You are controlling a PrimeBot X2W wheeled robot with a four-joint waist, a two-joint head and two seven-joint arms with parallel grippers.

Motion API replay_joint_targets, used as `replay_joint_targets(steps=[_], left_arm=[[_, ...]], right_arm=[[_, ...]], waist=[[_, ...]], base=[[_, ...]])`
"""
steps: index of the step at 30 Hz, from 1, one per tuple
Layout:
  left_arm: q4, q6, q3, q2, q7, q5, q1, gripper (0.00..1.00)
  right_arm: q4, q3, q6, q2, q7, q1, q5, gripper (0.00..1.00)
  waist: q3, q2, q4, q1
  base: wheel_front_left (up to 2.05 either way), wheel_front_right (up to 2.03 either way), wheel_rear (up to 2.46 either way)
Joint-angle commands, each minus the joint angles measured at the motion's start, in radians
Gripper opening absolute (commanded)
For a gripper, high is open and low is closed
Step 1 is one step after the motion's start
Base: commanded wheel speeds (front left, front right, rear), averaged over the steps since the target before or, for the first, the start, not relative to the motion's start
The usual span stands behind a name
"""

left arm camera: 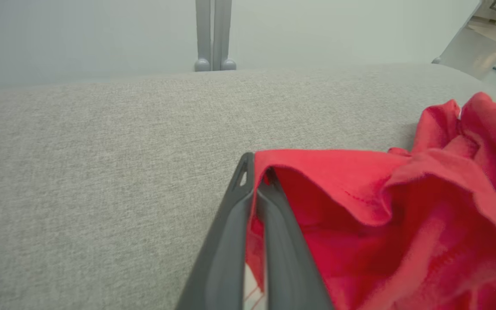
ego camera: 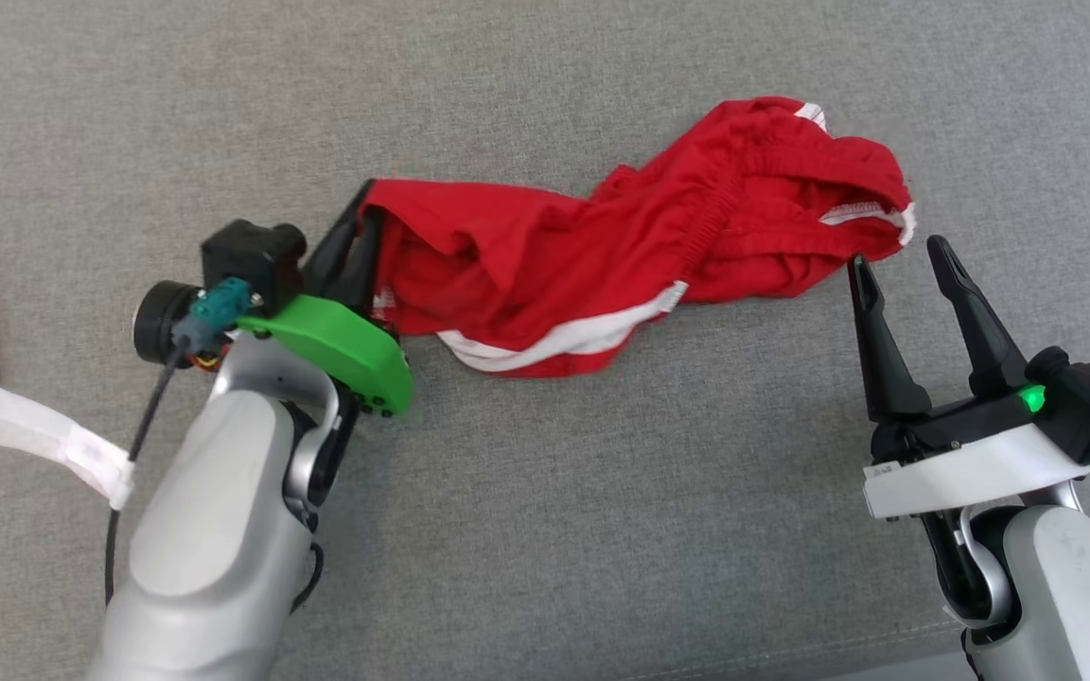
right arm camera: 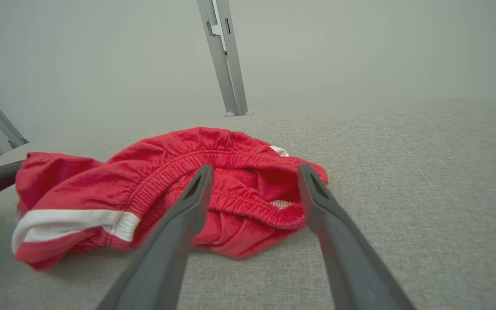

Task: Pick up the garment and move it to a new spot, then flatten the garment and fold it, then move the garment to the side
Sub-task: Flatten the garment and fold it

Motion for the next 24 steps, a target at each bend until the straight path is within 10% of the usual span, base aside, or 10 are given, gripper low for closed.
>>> replay_joint_targets(steps=[1,4,5,7,24], left_arm=[[0.027,0.011,0.018,-0.003,-0.011,-0.016,-0.026,0.00],[0.095,0.017,0.044,-0.008,-0.025,-0.040,-0.048,0.00],[0.120,0.017,0.050,-0.009,-0.033,-0.045,-0.058,0.16],[0.158,0.016,0.056,-0.009,-0.057,-0.047,-0.075,1.00],[0.032,0.121,0.107,0.022,-0.223,0.003,0.127,1.00]], right_arm=[[0.007,0.002,-0.001,0.000,-0.005,-0.018,0.007,1.00],[0.021,0.008,-0.001,0.001,-0.007,-0.024,0.008,1.00],[0.025,0.012,-0.001,0.001,-0.008,-0.029,0.009,1.00],[0.032,0.016,-0.001,0.000,-0.013,-0.037,0.008,1.00],[0.013,0.013,-0.001,-0.017,0.006,-0.001,-0.021,1.00]], waist=[[0.012,0.0000,-0.006,0.0000],[0.019,0.0000,-0.009,0.0000],[0.021,0.0000,-0.010,0.0000],[0.023,0.0000,-0.010,0.0000],[-0.092,0.0000,0.040,0.0000]], base=[[0.00,0.00,0.00],[0.00,0.00,0.00],[0.00,0.00,0.00],[0.00,0.00,0.00],[0.00,0.00,0.00]])
